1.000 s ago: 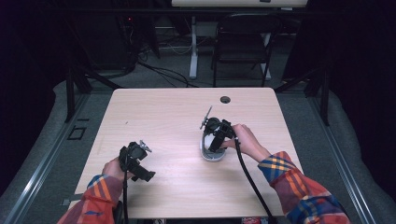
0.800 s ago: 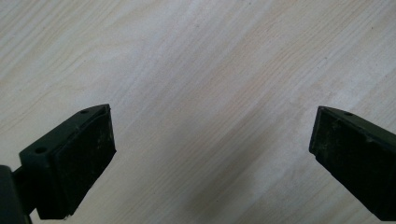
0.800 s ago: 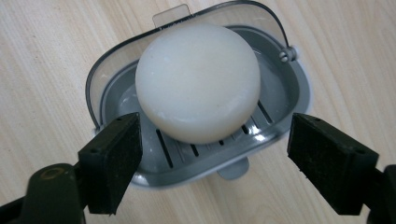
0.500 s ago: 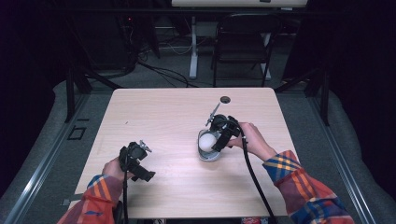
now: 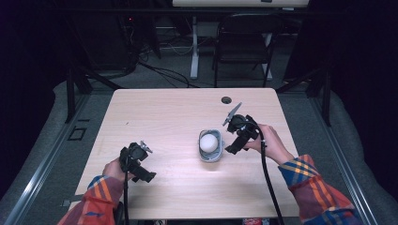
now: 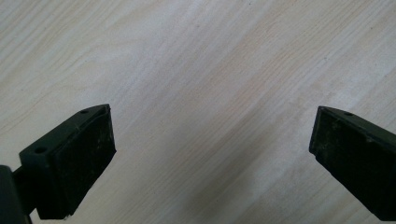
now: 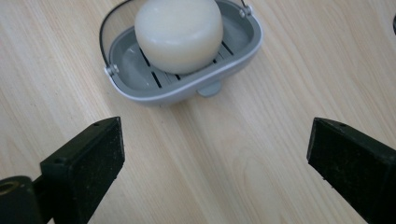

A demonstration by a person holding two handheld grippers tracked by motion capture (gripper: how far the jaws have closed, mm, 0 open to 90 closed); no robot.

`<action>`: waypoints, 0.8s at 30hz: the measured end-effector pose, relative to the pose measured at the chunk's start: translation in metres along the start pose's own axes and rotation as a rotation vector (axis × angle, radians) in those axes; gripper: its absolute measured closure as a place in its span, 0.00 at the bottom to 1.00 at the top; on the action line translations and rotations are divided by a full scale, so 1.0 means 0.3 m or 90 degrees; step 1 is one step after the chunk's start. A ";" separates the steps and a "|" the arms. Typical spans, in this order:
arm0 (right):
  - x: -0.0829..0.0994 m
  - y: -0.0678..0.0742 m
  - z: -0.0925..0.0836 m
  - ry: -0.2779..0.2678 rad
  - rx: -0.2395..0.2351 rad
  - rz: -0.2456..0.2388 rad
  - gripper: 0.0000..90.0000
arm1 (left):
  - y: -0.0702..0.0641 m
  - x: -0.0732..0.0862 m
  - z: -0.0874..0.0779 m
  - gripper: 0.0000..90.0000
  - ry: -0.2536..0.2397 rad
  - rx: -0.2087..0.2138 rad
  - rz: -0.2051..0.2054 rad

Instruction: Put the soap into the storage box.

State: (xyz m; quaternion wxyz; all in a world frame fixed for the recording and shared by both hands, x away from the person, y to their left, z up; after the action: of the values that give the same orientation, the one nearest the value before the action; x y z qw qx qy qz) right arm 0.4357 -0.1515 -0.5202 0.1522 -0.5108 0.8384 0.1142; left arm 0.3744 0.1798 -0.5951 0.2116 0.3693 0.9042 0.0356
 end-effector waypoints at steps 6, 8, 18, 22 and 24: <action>0.068 -0.020 -0.016 0.000 0.006 0.024 0.02 | 0.001 0.000 0.000 0.00 -0.001 -0.001 -0.001; 0.092 -0.023 -0.018 0.002 0.007 0.032 0.02 | 0.001 0.001 -0.001 0.00 0.000 -0.001 0.001; 0.244 -0.043 0.000 0.017 0.019 0.084 0.02 | 0.000 0.001 -0.002 0.00 0.000 -0.002 -0.001; 0.321 -0.043 0.011 0.055 0.025 0.092 0.02 | 0.000 0.001 -0.002 0.00 0.001 -0.001 0.001; 0.352 -0.036 0.026 0.054 0.025 0.103 0.04 | -0.001 0.000 -0.003 0.00 -0.001 -0.001 -0.003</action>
State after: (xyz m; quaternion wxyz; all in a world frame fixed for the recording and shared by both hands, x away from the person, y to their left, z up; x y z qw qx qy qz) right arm 0.4007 -0.2405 -0.5670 0.1168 -0.4429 0.8845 0.0881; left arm 0.3738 0.1796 -0.5944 0.2129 0.3673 0.9047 0.0356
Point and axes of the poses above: each handheld gripper's, and its own axes: z roughly forward along the jaws, x roughly out of its underside, y roughly to its left, the point moved 7 cm from there along z, roughly forward along the jaws, and after that the axes turned 10 degrees about -x, right-handed, at the moved point
